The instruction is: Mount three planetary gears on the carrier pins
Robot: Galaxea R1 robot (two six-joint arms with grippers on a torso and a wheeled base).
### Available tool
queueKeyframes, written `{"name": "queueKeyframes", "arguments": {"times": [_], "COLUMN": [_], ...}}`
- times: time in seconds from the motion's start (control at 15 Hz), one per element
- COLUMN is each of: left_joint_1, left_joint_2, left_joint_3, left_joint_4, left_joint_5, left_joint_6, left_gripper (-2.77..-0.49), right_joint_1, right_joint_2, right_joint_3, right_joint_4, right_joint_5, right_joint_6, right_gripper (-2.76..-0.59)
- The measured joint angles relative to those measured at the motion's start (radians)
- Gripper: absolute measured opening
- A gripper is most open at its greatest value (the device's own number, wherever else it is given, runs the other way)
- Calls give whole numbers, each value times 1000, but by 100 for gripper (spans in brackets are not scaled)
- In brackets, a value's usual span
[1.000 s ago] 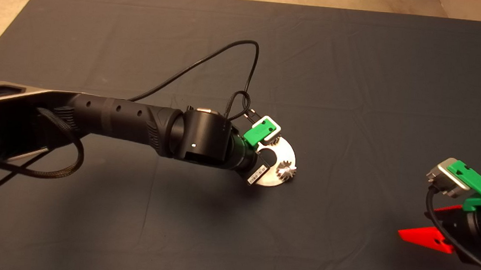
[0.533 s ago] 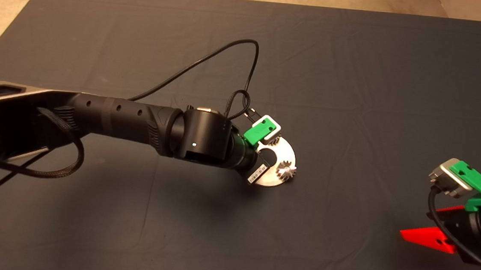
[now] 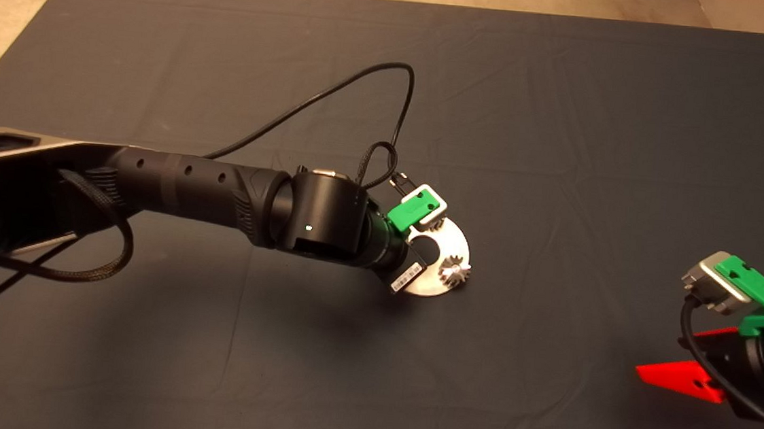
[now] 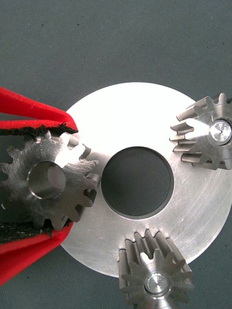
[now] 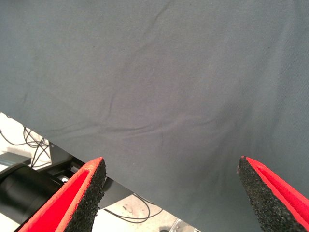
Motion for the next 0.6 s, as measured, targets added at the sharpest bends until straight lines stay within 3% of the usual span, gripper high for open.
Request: {"name": "queueKeyframes", "arguments": {"times": [0.47, 0.6], "left_joint_1": [-6, -14], "left_joint_2": [0, 0], "left_joint_3": [0, 0], "left_joint_4": [-31, -57], "left_joint_5": [2, 5], "left_joint_6": [22, 29], "left_gripper": [-246, -247], "right_joint_1": [0, 0], "right_joint_2": [-5, -5], "right_joint_3": [0, 0], "right_joint_4": [0, 0], "right_joint_5": [-1, 0], "right_joint_6": [0, 0], "right_gripper": [-133, -133]}}
